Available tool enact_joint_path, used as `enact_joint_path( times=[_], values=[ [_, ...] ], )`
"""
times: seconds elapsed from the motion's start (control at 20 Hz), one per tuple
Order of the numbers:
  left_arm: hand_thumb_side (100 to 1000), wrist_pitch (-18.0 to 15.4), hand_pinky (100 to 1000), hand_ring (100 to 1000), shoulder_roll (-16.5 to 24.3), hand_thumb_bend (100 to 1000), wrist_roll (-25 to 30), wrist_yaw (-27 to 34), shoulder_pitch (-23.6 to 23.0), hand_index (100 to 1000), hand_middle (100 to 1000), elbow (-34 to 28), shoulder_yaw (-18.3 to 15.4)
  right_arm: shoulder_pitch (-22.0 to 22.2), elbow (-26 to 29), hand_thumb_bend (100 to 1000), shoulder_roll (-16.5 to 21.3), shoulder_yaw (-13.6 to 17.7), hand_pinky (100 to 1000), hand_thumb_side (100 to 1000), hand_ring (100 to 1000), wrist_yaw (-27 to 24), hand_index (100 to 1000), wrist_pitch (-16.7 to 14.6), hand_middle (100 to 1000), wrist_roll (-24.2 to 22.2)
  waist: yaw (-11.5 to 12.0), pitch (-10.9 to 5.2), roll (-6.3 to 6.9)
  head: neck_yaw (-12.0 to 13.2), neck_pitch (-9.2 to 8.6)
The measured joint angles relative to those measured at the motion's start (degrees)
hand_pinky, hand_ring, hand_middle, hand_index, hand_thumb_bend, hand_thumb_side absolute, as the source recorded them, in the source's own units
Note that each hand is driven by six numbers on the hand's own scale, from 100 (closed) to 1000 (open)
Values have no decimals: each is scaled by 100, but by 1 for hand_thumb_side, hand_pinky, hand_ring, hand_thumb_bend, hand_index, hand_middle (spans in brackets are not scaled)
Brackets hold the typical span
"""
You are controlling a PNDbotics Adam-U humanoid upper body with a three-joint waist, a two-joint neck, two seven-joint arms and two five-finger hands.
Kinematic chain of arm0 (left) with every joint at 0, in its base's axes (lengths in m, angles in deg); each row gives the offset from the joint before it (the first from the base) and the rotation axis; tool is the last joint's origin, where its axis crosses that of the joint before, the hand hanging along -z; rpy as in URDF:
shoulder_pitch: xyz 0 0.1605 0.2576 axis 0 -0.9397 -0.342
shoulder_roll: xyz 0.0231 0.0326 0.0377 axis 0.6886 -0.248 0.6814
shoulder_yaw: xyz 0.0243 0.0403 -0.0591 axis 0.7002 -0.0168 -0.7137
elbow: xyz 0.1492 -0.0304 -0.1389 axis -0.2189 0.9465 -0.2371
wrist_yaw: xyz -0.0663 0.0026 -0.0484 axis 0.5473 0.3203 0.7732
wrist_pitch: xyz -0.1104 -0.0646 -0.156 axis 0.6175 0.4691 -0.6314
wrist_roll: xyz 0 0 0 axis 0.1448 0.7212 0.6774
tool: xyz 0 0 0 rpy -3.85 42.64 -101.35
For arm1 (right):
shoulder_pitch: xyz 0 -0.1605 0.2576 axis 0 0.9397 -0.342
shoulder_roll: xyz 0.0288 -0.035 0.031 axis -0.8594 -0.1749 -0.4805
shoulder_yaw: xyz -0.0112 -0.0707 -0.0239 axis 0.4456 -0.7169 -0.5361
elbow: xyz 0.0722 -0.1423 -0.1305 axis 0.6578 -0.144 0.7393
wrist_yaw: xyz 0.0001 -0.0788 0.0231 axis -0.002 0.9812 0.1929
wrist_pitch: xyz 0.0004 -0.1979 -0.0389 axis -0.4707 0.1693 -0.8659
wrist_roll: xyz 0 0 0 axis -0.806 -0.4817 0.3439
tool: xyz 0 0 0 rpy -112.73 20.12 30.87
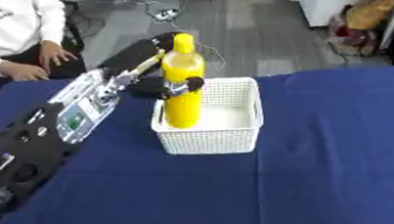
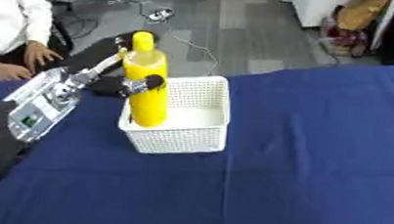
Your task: Pick up objects on the table and place them in the box.
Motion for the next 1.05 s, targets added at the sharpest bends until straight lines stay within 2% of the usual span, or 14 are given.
enact_joint_path(
  times=[0.35, 0.6, 0.75, 0.8, 0.85, 0.9, 1.05],
  values=[
    [1000, -90, 644, 957, 40, 605, -194, -4, 44, 1000, 1000, 2, -31, -2, 0, 100, 0, 0, 201, 863, 253, -21, 446, 6, 317, -11, -3, 0, 4, 0, -1],
    [1000, -207, 563, 917, 40, 624, -460, 75, 44, 1000, 1000, -5, -44, -2, 0, 100, 0, 0, 201, 863, 253, -40, 447, 16, 317, -21, -1, 0, 6, 0, -1],
    [1000, -381, 520, 884, 40, 621, -897, 307, 37, 1000, 993, -94, -70, -1, 0, 100, 0, 1, 200, 863, 254, -40, 447, 17, 317, -22, 56, -6, 6, -2, -2],
    [1000, -460, 477, 842, 41, 613, -1071, 427, 13, 980, 967, -166, -71, 1, 0, 100, 0, 2, 201, 863, 254, -40, 447, 17, 317, -22, 95, -14, 5, -5, -18],
    [1000, -556, 486, 852, 42, 615, -1243, 565, -41, 985, 973, -267, -69, 9, 0, 100, 2, 3, 201, 863, 253, -39, 447, 17, 317, -21, 147, -35, 3, -17, -62],
    [1000, -657, 468, 823, 55, 602, -1407, 710, -110, 969, 952, -390, -65, 30, -1, 100, 3, 4, 201, 862, 254, -36, 447, 18, 317, -20, 206, -70, -1, -57, -123],
    [1000, -917, 441, 795, 170, 578, -1700, 1047, -356, 960, 936, -770, -31, 129, -1, 100, 37, 6, 201, 862, 254, -6, 447, 25, 317, -11, 341, -188, -15, -206, -478]
  ],
)
